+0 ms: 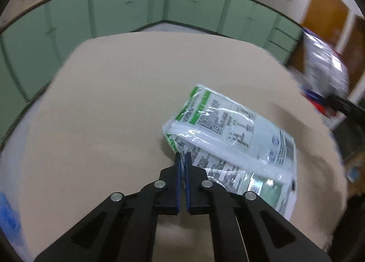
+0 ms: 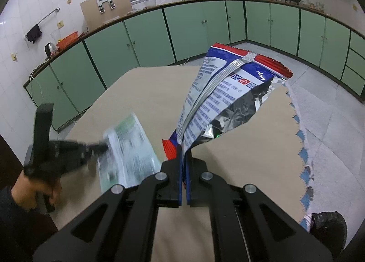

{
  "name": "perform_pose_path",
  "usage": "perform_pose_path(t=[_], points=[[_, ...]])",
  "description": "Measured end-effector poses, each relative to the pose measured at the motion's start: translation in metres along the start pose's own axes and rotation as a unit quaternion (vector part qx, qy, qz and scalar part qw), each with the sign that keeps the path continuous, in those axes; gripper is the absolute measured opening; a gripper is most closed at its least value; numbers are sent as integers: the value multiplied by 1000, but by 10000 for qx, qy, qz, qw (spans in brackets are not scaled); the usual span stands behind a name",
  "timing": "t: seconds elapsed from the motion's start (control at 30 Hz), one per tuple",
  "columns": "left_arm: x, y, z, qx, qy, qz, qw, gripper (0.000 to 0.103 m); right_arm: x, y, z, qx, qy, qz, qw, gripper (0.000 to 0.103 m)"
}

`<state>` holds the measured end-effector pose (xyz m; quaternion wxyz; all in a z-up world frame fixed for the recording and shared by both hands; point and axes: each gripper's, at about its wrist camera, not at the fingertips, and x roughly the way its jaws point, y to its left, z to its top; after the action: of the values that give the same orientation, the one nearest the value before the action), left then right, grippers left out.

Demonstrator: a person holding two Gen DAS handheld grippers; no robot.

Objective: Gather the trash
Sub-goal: 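Grasp the green-white printed packet with the left tool while the right tool holds the chip bag, then carry both packets over the bin and open both tools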

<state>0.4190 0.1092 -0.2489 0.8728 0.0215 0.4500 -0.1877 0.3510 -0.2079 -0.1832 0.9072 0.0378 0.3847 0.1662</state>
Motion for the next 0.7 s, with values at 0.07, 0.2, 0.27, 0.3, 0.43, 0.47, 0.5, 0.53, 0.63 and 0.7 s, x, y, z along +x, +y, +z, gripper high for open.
perform_pose_path(t=[0.07, 0.2, 0.27, 0.3, 0.43, 0.47, 0.5, 0.53, 0.63, 0.7], points=[[-16, -23, -6, 162, -232, -16, 9996, 2, -7, -4, -3, 9, -24, -32, 10000, 1], [-50, -46, -7, 163, -693, -91, 9974, 2, -23, -11, -8, 59, -89, -95, 9999, 1], [-63, -55, -6, 158, -826, -126, 9964, 2, -31, -14, -10, 87, -129, -112, 9998, 1], [-71, -57, -5, 142, -903, -137, 9957, 2, -35, -15, -11, 96, -154, -124, 9998, 1], [-86, -76, -1, 93, -1041, -283, 9941, 1, -61, -23, -14, 150, -287, -186, 9993, 1], [-93, -85, 2, 143, -1103, -317, 9933, 1, -68, -26, -15, 155, -331, -213, 9991, 1], [-96, -95, 7, 180, -1142, -352, 9927, 1, -78, -29, -16, 176, -388, -249, 9988, 1], [-98, -104, 15, 230, -1170, -402, 9921, 1, -86, -33, -18, 199, -417, -273, 9986, 1], [-109, -133, 26, 368, -1298, -549, 9893, 1, -112, -45, -25, 280, -536, -382, 9974, 1], [-112, -153, 34, 438, -1355, -638, 9878, 1, -133, -54, -32, 340, -632, -476, 9963, 1]])
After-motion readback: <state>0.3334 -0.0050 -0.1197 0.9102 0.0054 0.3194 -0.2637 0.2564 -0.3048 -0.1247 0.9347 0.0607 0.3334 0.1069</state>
